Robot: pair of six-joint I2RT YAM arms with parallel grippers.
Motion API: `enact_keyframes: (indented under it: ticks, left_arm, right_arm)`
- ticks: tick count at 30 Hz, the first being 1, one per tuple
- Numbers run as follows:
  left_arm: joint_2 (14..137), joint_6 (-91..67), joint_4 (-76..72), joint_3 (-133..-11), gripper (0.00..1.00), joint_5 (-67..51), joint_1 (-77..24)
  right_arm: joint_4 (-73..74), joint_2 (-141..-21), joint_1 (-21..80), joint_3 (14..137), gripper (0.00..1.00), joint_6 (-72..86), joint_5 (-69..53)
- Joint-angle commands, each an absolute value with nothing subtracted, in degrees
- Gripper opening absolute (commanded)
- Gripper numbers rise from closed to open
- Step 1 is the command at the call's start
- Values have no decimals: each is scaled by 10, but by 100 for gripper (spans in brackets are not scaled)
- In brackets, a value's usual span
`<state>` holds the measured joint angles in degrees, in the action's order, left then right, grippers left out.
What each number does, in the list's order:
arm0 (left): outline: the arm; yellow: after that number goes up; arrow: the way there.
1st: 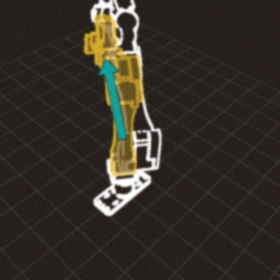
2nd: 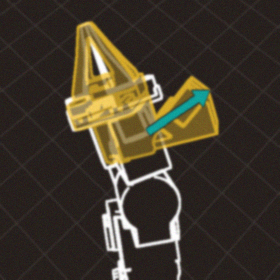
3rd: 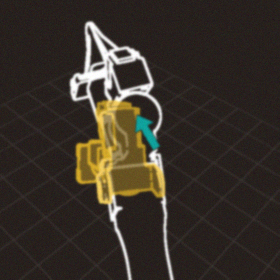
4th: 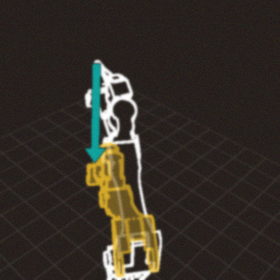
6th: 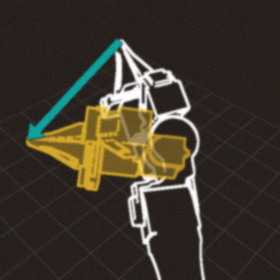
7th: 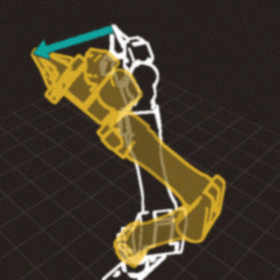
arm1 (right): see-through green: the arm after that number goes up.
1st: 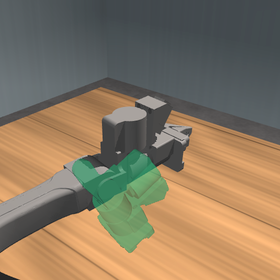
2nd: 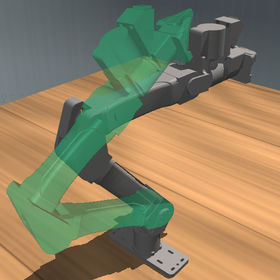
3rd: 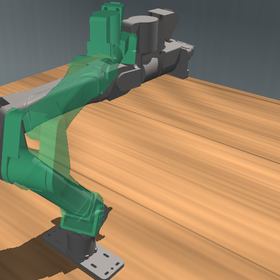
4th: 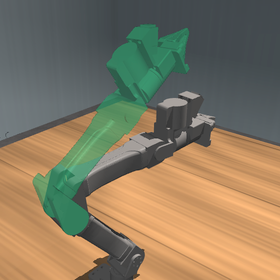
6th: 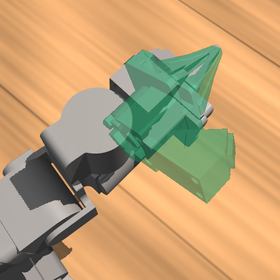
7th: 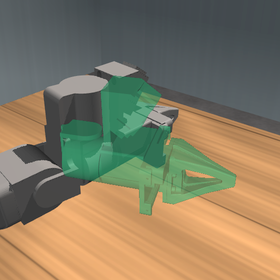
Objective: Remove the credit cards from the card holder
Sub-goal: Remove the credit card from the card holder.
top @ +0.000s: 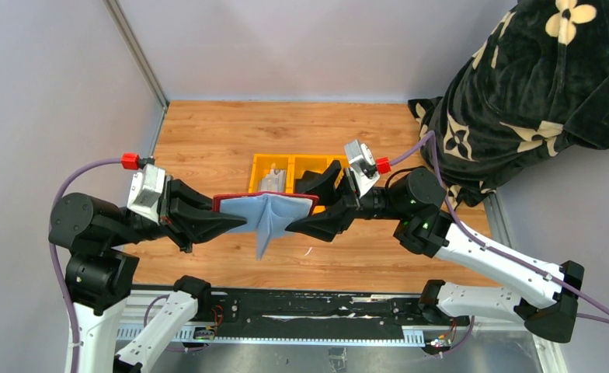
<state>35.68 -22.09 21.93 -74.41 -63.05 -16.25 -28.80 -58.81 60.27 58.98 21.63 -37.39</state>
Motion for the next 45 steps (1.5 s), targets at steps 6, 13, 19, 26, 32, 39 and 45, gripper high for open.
enact_keyframes:
  ticks: [6,13,19,26,32,39,45]
  left_arm:
    - [352,-211,221,-746,0,-633,-161]
    - [354,-207,224,-748,0,-614,-161]
    - [358,-211,224,-753,0,-612,-161]
    - [359,-208,227,-756,0,-614,-160]
    - [360,-212,224,-755,0,-613,-161]
    - [361,-214,226,-762,0,-618,-161]
    - [360,-222,223,-760,0,-620,-161]
  right_arm:
    - [-292,-557,613,581,61,232,-301]
    - [-303,-549,620,558,75,262,-261]
    - [-342,-547,643,535,79,245,-304]
    - [-353,-530,653,532,80,225,-347]
    - [-366,-520,669,515,80,199,-298]
    - [-344,-520,669,536,41,187,-325]
    - [-324,-514,669,543,38,170,-319]
